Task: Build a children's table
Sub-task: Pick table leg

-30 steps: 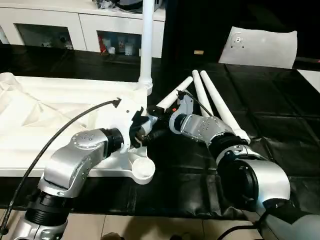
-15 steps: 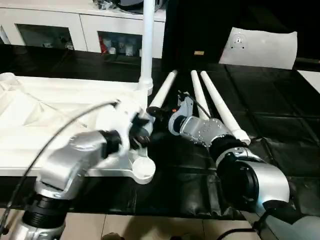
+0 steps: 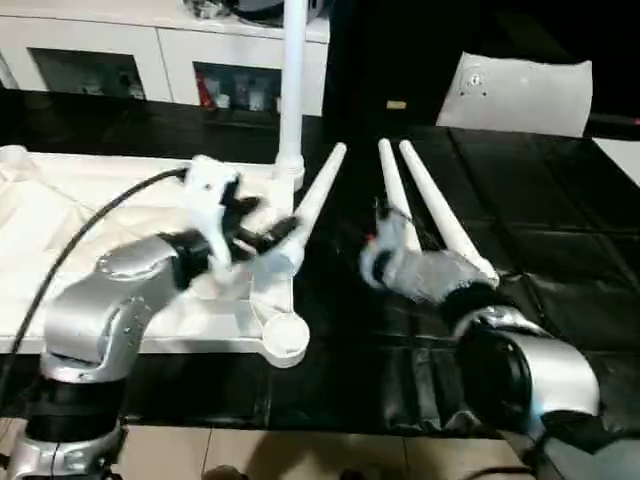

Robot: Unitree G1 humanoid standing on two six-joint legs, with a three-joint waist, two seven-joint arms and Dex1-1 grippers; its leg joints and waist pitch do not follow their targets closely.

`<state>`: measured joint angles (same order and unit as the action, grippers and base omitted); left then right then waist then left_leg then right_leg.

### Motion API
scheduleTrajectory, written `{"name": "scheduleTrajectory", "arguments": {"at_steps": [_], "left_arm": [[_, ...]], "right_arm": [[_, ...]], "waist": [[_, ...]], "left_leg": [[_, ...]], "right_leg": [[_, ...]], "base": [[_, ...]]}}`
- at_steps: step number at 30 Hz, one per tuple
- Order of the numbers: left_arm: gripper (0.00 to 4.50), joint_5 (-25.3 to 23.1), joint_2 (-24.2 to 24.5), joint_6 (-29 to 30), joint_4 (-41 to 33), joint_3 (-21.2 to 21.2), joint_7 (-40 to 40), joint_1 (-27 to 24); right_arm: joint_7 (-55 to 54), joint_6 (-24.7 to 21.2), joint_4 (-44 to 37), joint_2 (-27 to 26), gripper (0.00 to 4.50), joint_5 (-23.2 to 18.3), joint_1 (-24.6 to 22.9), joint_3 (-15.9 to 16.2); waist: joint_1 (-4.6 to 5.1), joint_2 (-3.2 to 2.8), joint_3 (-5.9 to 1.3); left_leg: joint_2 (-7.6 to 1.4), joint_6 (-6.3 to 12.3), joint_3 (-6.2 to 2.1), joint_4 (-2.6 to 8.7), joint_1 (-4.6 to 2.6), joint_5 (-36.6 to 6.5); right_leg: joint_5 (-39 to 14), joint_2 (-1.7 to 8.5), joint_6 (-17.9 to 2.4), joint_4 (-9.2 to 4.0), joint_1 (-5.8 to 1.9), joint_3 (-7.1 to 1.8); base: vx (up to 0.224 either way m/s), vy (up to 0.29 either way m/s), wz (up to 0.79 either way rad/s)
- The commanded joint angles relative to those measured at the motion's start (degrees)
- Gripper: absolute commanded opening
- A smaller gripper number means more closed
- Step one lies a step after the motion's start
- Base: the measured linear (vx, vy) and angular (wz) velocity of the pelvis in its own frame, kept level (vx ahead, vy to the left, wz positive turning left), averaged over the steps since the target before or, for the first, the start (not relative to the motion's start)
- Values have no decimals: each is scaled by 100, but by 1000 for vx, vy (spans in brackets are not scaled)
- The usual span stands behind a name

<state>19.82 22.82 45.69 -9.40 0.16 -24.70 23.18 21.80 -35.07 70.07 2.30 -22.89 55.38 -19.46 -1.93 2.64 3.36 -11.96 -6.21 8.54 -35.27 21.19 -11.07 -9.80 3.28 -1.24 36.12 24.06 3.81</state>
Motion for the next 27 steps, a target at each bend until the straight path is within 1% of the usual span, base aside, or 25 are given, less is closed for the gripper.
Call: {"name": "scheduleTrajectory", "arguments": {"at_steps": [1,2,3,4,5,6,7,8,9,10,11,12,13,14,15,16,18,19,20,22,23,24,26,27], "left_arm": [[375,-343,55,-204,217,-264,176,100],[375,-649,104,-360,512,-500,303,186],[375,-894,130,-513,776,-681,415,268],[375,-992,129,-584,878,-736,453,301],[375,-1030,84,-601,1019,-737,510,346],[375,-1116,54,-676,1168,-764,592,396],[375,-1258,42,-787,1317,-828,668,444],[375,-1351,-16,-899,1527,-917,643,498],[375,-1331,-38,-907,1533,-935,589,494],[375,-1261,-82,-908,1508,-957,466,474],[375,-1224,-101,-912,1484,-967,405,461],[375,-1147,-120,-870,1427,-967,326,443],[375,-1087,-134,-866,1365,-986,233,431],[375,-990,-138,-808,1227,-1017,99,403],[375,-928,-141,-771,1132,-1040,7,384],[375,-883,-149,-746,1053,-1055,-55,370],[375,-794,-204,-727,950,-1016,-118,353],[375,-827,-189,-765,898,-1051,-185,339],[375,-827,-189,-765,898,-1051,-185,339],[375,-882,-139,-749,811,-1054,-226,293],[375,-892,-116,-744,780,-1052,-229,273],[375,-919,-46,-722,719,-1015,-205,234],[375,-908,2,-711,653,-943,-187,197],[375,-885,23,-709,605,-892,-181,169]], "right_arm": [[99,-69,-315,154,100,132,8,174],[145,-129,-498,227,124,151,-49,229],[198,-131,-678,273,131,222,-116,335],[227,-123,-762,285,131,274,-151,402],[250,-85,-871,291,137,346,-200,494],[276,-93,-975,297,151,391,-244,567],[314,-74,-1105,302,166,448,-299,643],[292,20,-1349,292,166,515,-380,720],[311,22,-1412,288,178,515,-392,733],[310,84,-1549,289,184,547,-437,788],[307,122,-1620,292,194,570,-465,824],[277,178,-1662,296,206,602,-486,852],[312,169,-1724,301,206,602,-514,889],[321,182,-1768,298,225,600,-531,905],[327,190,-1803,295,225,598,-545,915],[384,138,-1855,283,232,598,-562,942],[386,165,-1953,243,250,704,-603,1077],[388,185,-1995,202,268,683,-602,1062],[388,185,-1995,202,268,683,-602,1062],[456,142,-1988,160,277,667,-555,1085],[500,129,-1953,155,299,660,-533,1095],[410,108,-1744,220,311,923,-437,1317],[463,100,-1678,260,316,1040,-404,1450],[532,54,-1685,260,331,1006,-394,1445]], "waist": [[-23,-112,-400],[-17,-101,-403],[-34,-100,-398],[-35,-158,-402],[-28,-138,-409],[-22,-159,-410],[-26,-169,-425],[-29,-199,-428],[-26,-179,-409],[-28,-177,-433],[-36,-162,-440],[-33,-180,-431],[-33,-178,-427],[-27,-133,-421],[-39,-147,-420],[-34,-148,-404],[-25,-150,-397],[-20,-138,-396],[-21,-131,-394],[-17,-138,-390],[-11,-142,-389],[1,-153,-388],[2,-154,-388],[3,-154,-387]], "left_leg": [[-64,-131,57,446,-17,-982],[-64,-126,71,437,-27,-965],[-52,-93,60,448,-20,-956],[-57,-95,69,438,-50,-991],[-57,-92,65,437,-33,-958],[-57,-133,60,437,-25,-895],[-59,-156,57,429,-31,-875],[-63,-162,53,428,-37,-872],[-54,-137,61,435,-31,-895],[-60,-153,53,429,-32,-867],[-65,-153,58,424,-26,-773],[-69,-150,59,424,-29,-799],[-69,-149,62,427,-34,-842],[-67,-134,70,430,-33,-902],[-74,-145,64,432,-39,-919],[-76,-148,68,441,-37,-1001],[-76,-145,66,442,-40,-1047],[-73,-150,66,443,-36,-1054],[-69,-142,65,445,-35,-1080],[-74,-144,61,451,-42,-1109],[-75,-146,56,455,-39,-1111],[-79,-172,46,459,-29,-1105],[-71,-181,58,449,-45,-1116],[-69,-173,60,450,-42,-1113]], "right_leg": [[-1328,345,-937,-421,-335,-235],[-1292,350,-977,-411,-331,-242],[-1315,332,-935,-434,-341,-232],[-1298,339,-903,-438,-320,-243],[-1265,342,-915,-429,-341,-243],[-1136,343,-999,-424,-349,-241],[-1079,355,-1041,-401,-361,-242],[-999,358,-1095,-396,-360,-243],[-1020,342,-1074,-432,-351,-241],[-946,363,-1136,-399,-379,-246],[-839,370,-1185,-383,-386,-245],[-822,370,-1243,-378,-372,-247],[-848,368,-1254,-387,-368,-245],[-910,365,-1256,-397,-371,-249],[-953,385,-1267,-388,-374,-250],[-1091,377,-1248,-413,-364,-251],[-1203,376,-1208,-427,-358,-252],[-1233,373,-1203,-429,-358,-252],[-1322,378,-1168,-440,-361,-253],[-1414,378,-1113,-449,-353,-254],[-1420,374,-1098,-448,-352,-251],[-1400,371,-1112,-437,-353,-245],[-1372,365,-1119,-443,-343,-250],[-1355,363,-1118,-441,-349,-253]], "base": [[0,0,0],[0,0,0],[0,0,0],[0,0,0],[0,0,0],[0,0,0],[0,0,0],[0,0,0],[0,0,0],[0,0,0],[0,0,0],[0,0,0],[0,0,0],[0,0,0],[0,0,0],[0,0,0],[0,0,0],[0,0,0],[0,0,0],[0,0,0],[0,0,0],[0,0,0],[0,0,0],[0,0,0]]}}
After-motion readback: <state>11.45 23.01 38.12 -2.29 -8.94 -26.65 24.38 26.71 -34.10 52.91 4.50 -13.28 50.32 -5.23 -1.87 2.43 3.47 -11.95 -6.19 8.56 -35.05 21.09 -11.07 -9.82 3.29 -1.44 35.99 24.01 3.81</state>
